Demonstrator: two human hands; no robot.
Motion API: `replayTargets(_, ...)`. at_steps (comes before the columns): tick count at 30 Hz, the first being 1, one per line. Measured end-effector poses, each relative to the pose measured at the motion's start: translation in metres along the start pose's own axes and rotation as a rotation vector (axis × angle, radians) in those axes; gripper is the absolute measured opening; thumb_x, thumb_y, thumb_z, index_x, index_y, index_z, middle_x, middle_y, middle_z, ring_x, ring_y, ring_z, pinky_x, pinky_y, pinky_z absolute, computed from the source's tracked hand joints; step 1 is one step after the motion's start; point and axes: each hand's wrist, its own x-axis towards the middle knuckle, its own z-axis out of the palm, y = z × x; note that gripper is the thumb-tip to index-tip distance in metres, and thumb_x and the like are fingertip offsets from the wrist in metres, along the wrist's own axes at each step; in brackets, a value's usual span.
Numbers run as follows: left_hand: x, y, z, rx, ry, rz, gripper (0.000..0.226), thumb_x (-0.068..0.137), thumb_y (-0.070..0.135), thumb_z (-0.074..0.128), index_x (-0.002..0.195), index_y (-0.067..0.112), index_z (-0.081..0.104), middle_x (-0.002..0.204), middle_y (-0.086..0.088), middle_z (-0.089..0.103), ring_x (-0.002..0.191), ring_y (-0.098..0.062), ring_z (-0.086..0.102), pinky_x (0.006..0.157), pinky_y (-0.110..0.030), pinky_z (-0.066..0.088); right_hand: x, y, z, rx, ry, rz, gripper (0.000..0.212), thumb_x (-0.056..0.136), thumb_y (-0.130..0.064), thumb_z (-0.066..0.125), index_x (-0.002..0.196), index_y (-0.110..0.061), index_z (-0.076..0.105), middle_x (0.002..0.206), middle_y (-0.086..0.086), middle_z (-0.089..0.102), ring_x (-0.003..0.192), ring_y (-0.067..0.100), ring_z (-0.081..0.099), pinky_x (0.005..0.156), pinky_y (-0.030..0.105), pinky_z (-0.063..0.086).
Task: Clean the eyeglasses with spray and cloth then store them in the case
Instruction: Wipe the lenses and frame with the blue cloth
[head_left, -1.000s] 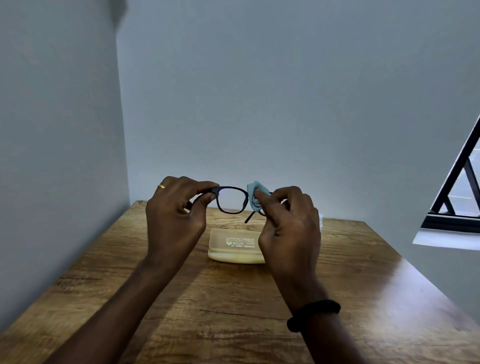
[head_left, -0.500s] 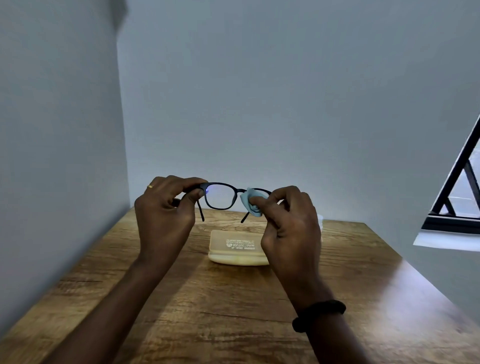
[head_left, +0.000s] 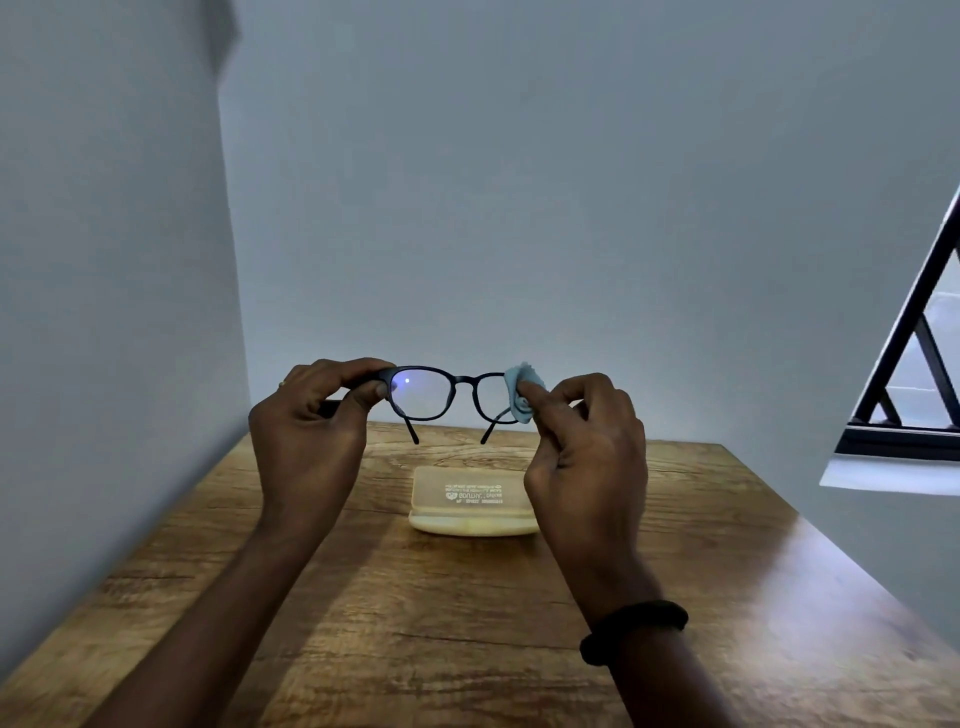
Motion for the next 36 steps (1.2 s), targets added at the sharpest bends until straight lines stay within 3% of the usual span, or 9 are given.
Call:
replayTargets(7, -0.001, -0.001, 0.000, -0.002, 0.012, -0.001, 0.028, 0.085, 0.007, 0.074, 0.090, 0.035, 0.076, 0.085, 0.025, 0.072, 0.090, -0.014, 0.067, 0.071, -0.014, 0.046, -0.003, -0.009, 0.002, 0.133, -0.135, -0.074, 0.058, 0.077, 0.003, 0.044, 0.120, -0.024, 0.073, 0.104, 0.001, 0.055, 0.092, 0.020, 0.053, 0.068, 0.038, 0.052)
replayTargets(12, 0.002, -0.004, -0.003, -0.007, 0.032, -0.016, 0.026, 0.085, 0.007, 0.074, 0.090, 0.033, 0.076, 0.086, 0.022, 0.073, 0.092, -0.016, 0.068, 0.072, -0.018, 0.049, -0.002, -0.008, -0.001, 0.130, -0.200, -0.113, 0.057, 0.067, 0.009, 0.050, 0.107, -0.021, 0.077, 0.102, 0.002, 0.057, 0.091, 0.022, 0.053, 0.069, 0.041, 0.049)
replayTargets(21, 0.001, -0.001, -0.002, -0.012, 0.011, -0.019, 0.029, 0.086, 0.004, 0.073, 0.090, 0.033, 0.076, 0.088, 0.027, 0.073, 0.085, -0.019, 0.067, 0.069, -0.013, 0.044, 0.001, 0.001, -0.001, -0.038, -0.051, 0.086, 0.062, 0.067, 0.016, 0.061, 0.114, -0.023, 0.074, 0.100, 0.002, 0.057, 0.085, 0.023, 0.055, 0.066, 0.045, 0.054)
replayTargets(25, -0.001, -0.001, 0.000, -0.015, 0.017, -0.013, 0.026, 0.086, 0.005, 0.074, 0.091, 0.031, 0.077, 0.091, 0.020, 0.074, 0.090, -0.018, 0.069, 0.071, -0.014, 0.047, 0.000, -0.001, 0.001, 0.008, -0.063, 0.038, 0.064, 0.071, 0.015, 0.057, 0.118, -0.026, 0.074, 0.101, 0.002, 0.056, 0.087, 0.023, 0.054, 0.064, 0.042, 0.053)
replayTargets(32, -0.004, 0.001, 0.005, 0.016, 0.004, 0.013, 0.032, 0.084, 0.005, 0.077, 0.089, 0.036, 0.075, 0.092, 0.020, 0.073, 0.092, -0.016, 0.069, 0.071, -0.016, 0.050, -0.007, -0.017, 0.006, 0.041, -0.123, -0.115, 0.063, 0.076, -0.004, 0.033, 0.124, -0.020, 0.072, 0.102, 0.005, 0.057, 0.088, 0.025, 0.055, 0.062, 0.041, 0.053)
replayTargets(36, 0.000, -0.002, 0.001, 0.008, 0.033, -0.011, 0.025, 0.084, 0.007, 0.077, 0.090, 0.031, 0.077, 0.090, 0.017, 0.075, 0.091, -0.014, 0.069, 0.071, -0.015, 0.049, -0.008, -0.017, 0.005, 0.083, -0.131, -0.137, 0.059, 0.078, -0.005, 0.037, 0.121, -0.021, 0.073, 0.099, 0.005, 0.058, 0.087, 0.025, 0.055, 0.063, 0.039, 0.051)
